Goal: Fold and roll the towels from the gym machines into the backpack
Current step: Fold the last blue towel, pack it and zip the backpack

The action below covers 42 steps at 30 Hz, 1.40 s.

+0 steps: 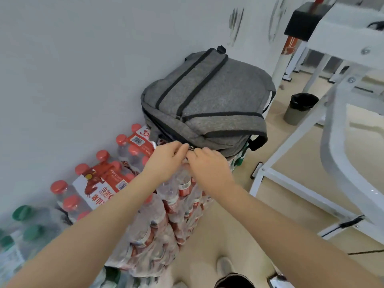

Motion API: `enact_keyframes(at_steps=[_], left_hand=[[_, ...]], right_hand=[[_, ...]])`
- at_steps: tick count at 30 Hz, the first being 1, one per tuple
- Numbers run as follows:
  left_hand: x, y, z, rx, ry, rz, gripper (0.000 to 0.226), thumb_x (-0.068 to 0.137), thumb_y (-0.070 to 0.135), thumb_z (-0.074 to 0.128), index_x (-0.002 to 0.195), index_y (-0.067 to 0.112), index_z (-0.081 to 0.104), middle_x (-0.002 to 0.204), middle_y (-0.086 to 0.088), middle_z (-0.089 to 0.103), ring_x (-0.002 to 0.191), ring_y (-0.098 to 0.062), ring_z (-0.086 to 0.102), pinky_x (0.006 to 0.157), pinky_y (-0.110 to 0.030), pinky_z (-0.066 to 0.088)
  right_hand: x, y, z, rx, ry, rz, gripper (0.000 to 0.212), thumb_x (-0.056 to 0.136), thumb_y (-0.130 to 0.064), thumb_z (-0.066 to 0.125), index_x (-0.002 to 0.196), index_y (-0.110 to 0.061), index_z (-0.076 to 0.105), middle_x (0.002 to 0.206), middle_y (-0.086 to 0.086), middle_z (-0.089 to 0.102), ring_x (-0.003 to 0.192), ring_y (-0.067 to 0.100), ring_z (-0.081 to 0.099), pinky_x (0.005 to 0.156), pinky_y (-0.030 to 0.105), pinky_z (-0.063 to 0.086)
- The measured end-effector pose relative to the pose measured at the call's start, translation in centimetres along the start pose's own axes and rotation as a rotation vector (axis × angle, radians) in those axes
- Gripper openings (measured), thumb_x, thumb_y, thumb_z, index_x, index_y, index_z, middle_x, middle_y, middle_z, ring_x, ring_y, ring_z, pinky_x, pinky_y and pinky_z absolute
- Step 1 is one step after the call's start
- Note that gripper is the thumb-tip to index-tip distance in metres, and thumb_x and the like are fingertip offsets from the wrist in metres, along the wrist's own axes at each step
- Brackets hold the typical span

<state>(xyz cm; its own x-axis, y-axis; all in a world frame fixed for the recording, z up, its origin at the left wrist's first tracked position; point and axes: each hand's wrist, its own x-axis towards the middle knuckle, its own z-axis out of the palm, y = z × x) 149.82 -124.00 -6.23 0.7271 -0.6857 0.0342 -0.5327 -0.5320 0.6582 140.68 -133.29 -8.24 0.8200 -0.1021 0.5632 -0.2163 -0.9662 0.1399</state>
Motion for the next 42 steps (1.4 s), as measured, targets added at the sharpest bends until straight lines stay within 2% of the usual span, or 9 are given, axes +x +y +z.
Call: enact_keyframes(at_steps=[5,9,14,16,18,24,35,39,42], left_hand=[[0.1,1.3,2.5,0.070,0.052,-0.067,0.030,0.088,0.034,0.057,0.105,0.009,0.054,0.096,0.002,0.050,0.085,-0.014,0.052,0.071,-0.025,0.040],[0.3,2.4,3.4,0.129,0.170,-0.069,0.021,0.091,0.027,0.053,0.081,0.010,0.047,0.081,-0.004,0.046,0.077,-0.021,0.049,0.063,-0.027,0.031],[-0.2,2.8,3.3,0.096,0.252,-0.098,0.021,0.095,0.021,0.045,0.079,0.008,0.047,0.077,-0.018,0.063,0.072,-0.034,0.059,0.062,-0.041,0.046],[-0.4,2.8,3.0,0.145,0.265,-0.086,0.023,0.095,0.021,0.044,0.085,0.003,0.053,0.079,-0.018,0.063,0.074,-0.033,0.060,0.063,-0.041,0.046],[-0.5,2.8,2.6,0.219,0.263,-0.083,0.025,0.097,0.022,0.041,0.089,0.002,0.055,0.083,-0.015,0.063,0.077,-0.030,0.059,0.064,-0.038,0.042],[0.5,0.0,-0.3,0.175,0.403,-0.247,0.028,0.097,0.024,0.040,0.090,0.004,0.059,0.080,-0.013,0.062,0.070,-0.024,0.053,0.061,-0.032,0.037],[4.7,-4.6,-5.9,0.150,0.325,-0.308,0.032,0.098,0.024,0.037,0.096,0.003,0.061,0.088,-0.016,0.063,0.079,-0.030,0.056,0.072,-0.039,0.047],[5.2,-5.5,-6.6,0.137,0.230,-0.176,0.032,0.099,0.016,0.032,0.102,-0.003,0.058,0.097,-0.022,0.062,0.090,-0.035,0.056,0.074,-0.035,0.040],[5.4,-6.0,-7.5,0.181,0.182,-0.115,0.031,0.100,0.013,0.031,0.109,-0.002,0.056,0.109,-0.019,0.061,0.100,-0.033,0.055,0.072,-0.027,0.035]], right_hand=[[0.3,6.5,-0.6,0.000,0.204,-0.216,0.020,0.074,-0.013,0.066,0.094,-0.015,0.062,0.105,0.006,0.063,0.103,0.024,0.047,0.091,0.034,0.034],[1.6,7.4,-0.4,-0.118,0.226,-0.354,0.029,0.072,-0.023,0.068,0.100,-0.019,0.061,0.108,0.002,0.060,0.100,0.022,0.043,0.087,0.035,0.032],[2.6,7.2,-0.6,-0.197,0.205,-0.282,0.029,0.075,-0.029,0.062,0.102,-0.021,0.062,0.128,0.005,0.056,0.121,0.025,0.040,0.100,0.043,0.027],[3.1,7.0,-0.2,-0.104,0.103,-0.304,0.030,0.071,-0.025,0.068,0.100,-0.018,0.063,0.114,0.008,0.064,0.111,0.027,0.055,0.094,0.041,0.040],[3.3,6.7,-0.1,-0.005,0.034,-0.321,0.026,0.067,-0.021,0.073,0.091,-0.016,0.063,0.090,0.005,0.067,0.081,0.023,0.063,0.068,0.032,0.048],[3.5,6.3,-1.1,0.040,-0.010,-0.329,0.010,0.064,-0.006,0.061,0.069,-0.013,0.056,0.065,0.003,0.056,0.053,0.018,0.049,0.050,0.024,0.027],[3.2,5.6,-2.7,0.076,-0.224,-0.256,0.026,0.049,-0.012,0.079,0.062,-0.013,0.056,0.065,0.003,0.059,0.051,0.017,0.052,0.046,0.021,0.030],[5.2,4.5,-3.2,0.169,-0.201,-0.156,0.025,0.073,-0.034,0.063,0.087,-0.013,0.059,0.074,0.005,0.059,0.060,0.022,0.057,0.051,0.027,0.036],[9.2,2.7,-3.6,0.201,-0.185,-0.194,0.030,0.083,-0.033,0.053,0.103,-0.012,0.062,0.099,0.008,0.061,0.084,0.026,0.059,0.070,0.034,0.044]])
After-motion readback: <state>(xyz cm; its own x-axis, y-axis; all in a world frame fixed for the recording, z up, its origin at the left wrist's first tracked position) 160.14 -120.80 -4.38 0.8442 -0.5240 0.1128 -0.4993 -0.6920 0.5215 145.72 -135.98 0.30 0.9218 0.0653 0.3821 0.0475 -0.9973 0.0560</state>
